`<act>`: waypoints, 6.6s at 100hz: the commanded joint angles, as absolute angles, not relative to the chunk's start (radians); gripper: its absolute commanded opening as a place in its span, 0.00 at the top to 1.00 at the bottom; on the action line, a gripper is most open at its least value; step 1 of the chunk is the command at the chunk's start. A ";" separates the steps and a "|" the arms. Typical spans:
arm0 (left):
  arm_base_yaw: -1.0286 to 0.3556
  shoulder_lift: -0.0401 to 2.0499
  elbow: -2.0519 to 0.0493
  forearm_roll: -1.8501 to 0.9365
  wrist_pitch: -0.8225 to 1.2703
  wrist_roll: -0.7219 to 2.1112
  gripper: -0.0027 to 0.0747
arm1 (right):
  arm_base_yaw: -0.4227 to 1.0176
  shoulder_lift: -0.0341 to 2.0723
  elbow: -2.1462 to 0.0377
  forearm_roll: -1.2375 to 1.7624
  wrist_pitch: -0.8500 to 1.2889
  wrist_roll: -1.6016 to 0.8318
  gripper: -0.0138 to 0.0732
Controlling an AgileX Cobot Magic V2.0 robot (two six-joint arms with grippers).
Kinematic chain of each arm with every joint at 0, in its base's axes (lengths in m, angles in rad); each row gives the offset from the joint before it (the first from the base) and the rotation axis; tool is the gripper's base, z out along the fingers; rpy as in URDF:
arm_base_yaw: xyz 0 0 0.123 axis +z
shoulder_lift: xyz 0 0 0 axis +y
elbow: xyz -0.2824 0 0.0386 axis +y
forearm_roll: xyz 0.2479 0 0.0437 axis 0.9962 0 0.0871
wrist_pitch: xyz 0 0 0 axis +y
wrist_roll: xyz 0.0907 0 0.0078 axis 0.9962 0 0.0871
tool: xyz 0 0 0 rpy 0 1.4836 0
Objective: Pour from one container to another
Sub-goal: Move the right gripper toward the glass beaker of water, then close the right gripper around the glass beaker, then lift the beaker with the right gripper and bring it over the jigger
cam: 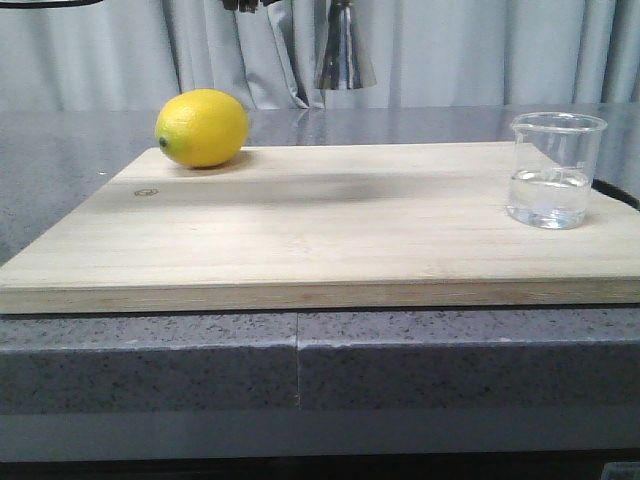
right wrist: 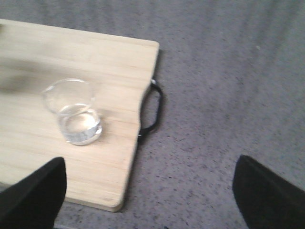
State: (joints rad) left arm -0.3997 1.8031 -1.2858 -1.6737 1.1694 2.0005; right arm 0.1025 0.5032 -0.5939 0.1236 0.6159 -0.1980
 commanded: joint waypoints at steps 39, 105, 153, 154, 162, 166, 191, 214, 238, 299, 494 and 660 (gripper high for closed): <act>-0.408 1.751 -1.309 -1.757 1.269 1.992 0.66 | 0.296 0.618 -0.631 0.148 0.432 -0.221 0.10; -0.408 1.751 -1.309 -1.757 1.269 1.992 0.66 | 0.420 0.877 -0.588 0.218 0.108 -0.223 0.10; -0.408 1.751 -1.309 -1.757 1.269 1.992 0.66 | 0.492 0.936 -0.290 0.203 -0.547 -0.202 0.10; -0.408 1.751 -1.309 -1.757 1.269 1.992 0.66 | 0.495 0.939 -0.286 0.203 -0.550 -0.202 0.10; -0.408 1.751 -1.309 -1.757 1.269 1.992 0.66 | 0.505 0.986 -0.285 0.203 -0.576 -0.202 0.10; -0.408 1.751 -1.309 -1.757 1.269 1.992 0.66 | 0.505 1.008 -0.285 0.203 -0.599 -0.202 0.10; -0.408 1.751 -1.309 -1.757 1.269 1.992 0.66 | 0.505 1.154 -0.285 0.203 -0.770 -0.187 0.10; -0.408 1.751 -1.309 -1.757 1.269 1.992 0.66 | 0.505 1.260 -0.287 0.203 -0.887 -0.181 0.10; -0.408 1.751 -1.309 -1.757 1.269 1.992 0.66 | 0.505 1.338 -0.287 0.203 -0.987 -0.170 0.10; -0.408 1.751 -1.309 -1.757 1.269 1.992 0.66 | 0.505 1.397 -0.287 0.228 -1.037 -0.168 0.24; -0.408 1.751 -1.309 -1.757 1.269 1.992 0.66 | 0.469 1.186 -1.191 -0.099 0.217 -0.274 0.53; -0.408 1.751 -1.309 -1.757 1.269 1.992 0.66 | 0.557 1.282 -1.254 -0.789 0.170 -0.275 0.53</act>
